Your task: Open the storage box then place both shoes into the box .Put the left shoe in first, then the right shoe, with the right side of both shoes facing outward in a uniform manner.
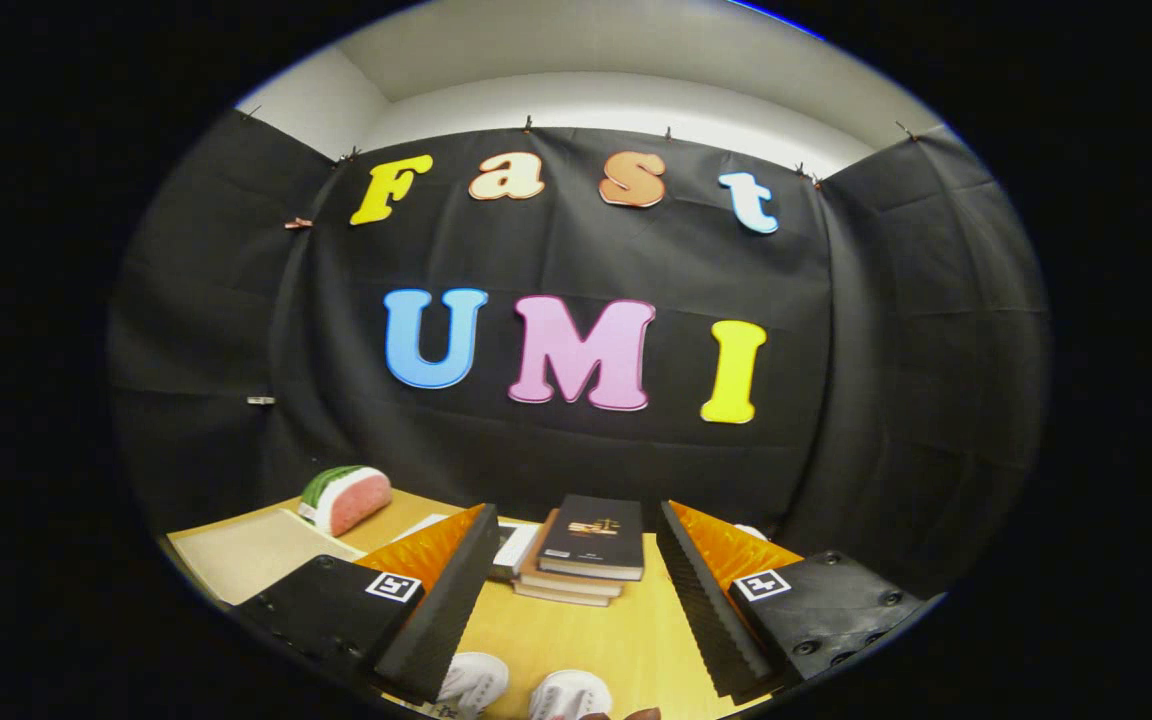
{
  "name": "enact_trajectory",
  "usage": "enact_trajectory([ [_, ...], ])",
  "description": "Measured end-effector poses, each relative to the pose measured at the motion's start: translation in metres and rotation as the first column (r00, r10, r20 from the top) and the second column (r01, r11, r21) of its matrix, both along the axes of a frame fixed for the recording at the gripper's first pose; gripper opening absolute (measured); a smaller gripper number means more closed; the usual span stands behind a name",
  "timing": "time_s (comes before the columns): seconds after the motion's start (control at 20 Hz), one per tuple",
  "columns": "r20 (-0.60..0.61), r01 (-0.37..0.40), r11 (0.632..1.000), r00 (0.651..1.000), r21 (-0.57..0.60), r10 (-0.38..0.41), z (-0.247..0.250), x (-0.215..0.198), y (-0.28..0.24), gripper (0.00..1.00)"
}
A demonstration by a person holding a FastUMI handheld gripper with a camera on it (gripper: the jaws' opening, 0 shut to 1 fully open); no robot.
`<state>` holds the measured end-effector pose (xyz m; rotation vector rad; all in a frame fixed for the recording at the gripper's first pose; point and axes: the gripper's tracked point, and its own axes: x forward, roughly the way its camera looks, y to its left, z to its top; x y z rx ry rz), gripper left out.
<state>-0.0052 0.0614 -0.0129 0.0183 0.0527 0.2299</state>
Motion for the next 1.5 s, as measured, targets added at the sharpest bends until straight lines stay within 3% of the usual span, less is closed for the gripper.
enact_trajectory([
  [0.1, -0.059, -0.107, 0.992, 0.992, 0.063, 0.111, -0.007, -0.002, 0.024, 0.98],
  [0.2, -0.126, -0.218, 0.962, 0.963, 0.166, 0.24, -0.017, -0.007, 0.05, 0.98],
  [0.3, -0.204, -0.308, 0.908, 0.906, 0.285, 0.371, -0.031, -0.013, 0.079, 0.99],
  [0.45, -0.327, -0.364, 0.817, 0.783, 0.447, 0.529, -0.065, -0.023, 0.114, 0.98],
  [0.55, -0.395, -0.348, 0.759, 0.693, 0.55, 0.603, -0.086, -0.033, 0.135, 0.98],
  [0.75, -0.479, -0.297, 0.688, 0.539, 0.662, 0.693, -0.126, -0.052, 0.172, 0.98],
  [1.0, -0.526, -0.206, 0.632, 0.398, 0.747, 0.751, -0.168, -0.076, 0.204, 0.98],
  [1.2, -0.536, -0.128, 0.599, 0.329, 0.79, 0.777, -0.187, -0.088, 0.222, 0.98],
  [1.4, -0.528, -0.102, 0.569, 0.266, 0.816, 0.806, -0.186, -0.102, 0.243, 0.96],
  [1.5, -0.522, -0.102, 0.561, 0.258, 0.822, 0.813, -0.184, -0.108, 0.247, 0.9],
])
